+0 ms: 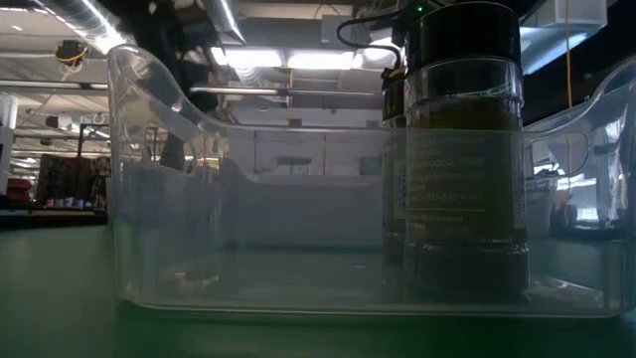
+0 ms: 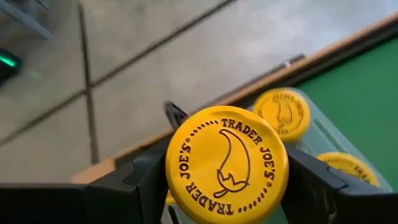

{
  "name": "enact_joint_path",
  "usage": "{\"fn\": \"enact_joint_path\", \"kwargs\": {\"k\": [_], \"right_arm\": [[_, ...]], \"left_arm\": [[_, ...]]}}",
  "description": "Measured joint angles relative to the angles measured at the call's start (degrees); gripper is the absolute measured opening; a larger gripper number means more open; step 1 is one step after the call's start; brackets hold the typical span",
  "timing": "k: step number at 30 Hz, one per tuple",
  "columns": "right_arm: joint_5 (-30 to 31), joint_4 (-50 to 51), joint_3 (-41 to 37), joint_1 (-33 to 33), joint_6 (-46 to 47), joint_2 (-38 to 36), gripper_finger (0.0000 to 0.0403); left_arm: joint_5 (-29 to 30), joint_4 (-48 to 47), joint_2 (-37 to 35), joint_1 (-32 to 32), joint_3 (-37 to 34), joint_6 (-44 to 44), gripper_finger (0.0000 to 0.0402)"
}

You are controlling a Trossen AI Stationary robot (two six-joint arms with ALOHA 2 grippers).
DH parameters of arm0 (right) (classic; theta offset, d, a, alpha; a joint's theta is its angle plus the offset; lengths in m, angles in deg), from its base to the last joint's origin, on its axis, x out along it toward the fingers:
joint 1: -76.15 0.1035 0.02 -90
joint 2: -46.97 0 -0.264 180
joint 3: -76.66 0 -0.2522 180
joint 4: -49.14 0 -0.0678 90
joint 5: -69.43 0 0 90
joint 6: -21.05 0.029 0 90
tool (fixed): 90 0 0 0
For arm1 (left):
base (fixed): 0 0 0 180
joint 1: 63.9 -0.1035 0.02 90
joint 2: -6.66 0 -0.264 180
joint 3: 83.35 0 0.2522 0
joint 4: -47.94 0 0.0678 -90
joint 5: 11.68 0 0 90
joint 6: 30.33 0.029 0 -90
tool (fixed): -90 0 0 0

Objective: Sort spices by type
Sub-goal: Put the top yellow seasoning bottle into the top transparent bin

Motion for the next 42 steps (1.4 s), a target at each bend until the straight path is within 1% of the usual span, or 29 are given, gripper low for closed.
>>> {"fn": "enact_joint_path", "kwargs": {"k": [2, 6, 8, 12, 19, 23, 26, 33, 42], "right_arm": [[0.0, 0.02, 0.0, 0.01, 0.0, 0.0, 0.0363], [0.0, 0.04, 0.0, 0.01, -0.18, 0.0, 0.0363], [0.0, 0.06, 0.0, 0.0, -0.22, 0.0, 0.0363], [0.0, 0.07, 0.0, -0.01, -0.22, 0.02, 0.0363], [0.0, -0.55, 0.0, 0.0, -0.22, 0.02, 0.0363], [0.0, -1.48, 0.0, 0.01, -0.24, 0.02, 0.0363], [-0.01, -1.63, 0.0, -0.03, -0.24, 0.02, 0.0363], [-0.15, -1.64, 0.02, -0.03, -0.24, 0.02, 0.0363], [-0.17, -1.64, 0.01, -0.03, -0.23, 0.02, 0.0363]], "left_arm": [[-2.64, 2.71, 0.59, -1.98, -2.28, 0.76, 0.0236], [-9.57, 11.52, 0.76, -5.32, -7.12, 2.29, 0.0236], [-11.65, 12.3, 0.72, -6.67, -8.15, 2.08, 0.0236], [-12.16, 13.69, 0.71, -7.37, -10.01, 2.16, 0.0236], [-12.68, 20.58, 0.71, -7.75, -15.18, 2.44, 0.0237], [-14.46, 23.47, 0.71, -8.11, -17.83, 2.05, 0.0237], [-14.49, 25.43, 0.71, -8.07, -19.34, 2.07, 0.0244], [-14.35, 25.22, 0.71, -8.07, -19.71, 2.09, 0.0266], [-14.27, 25.02, 0.71, -8.07, -19.71, 1.01, 0.0265]]}}
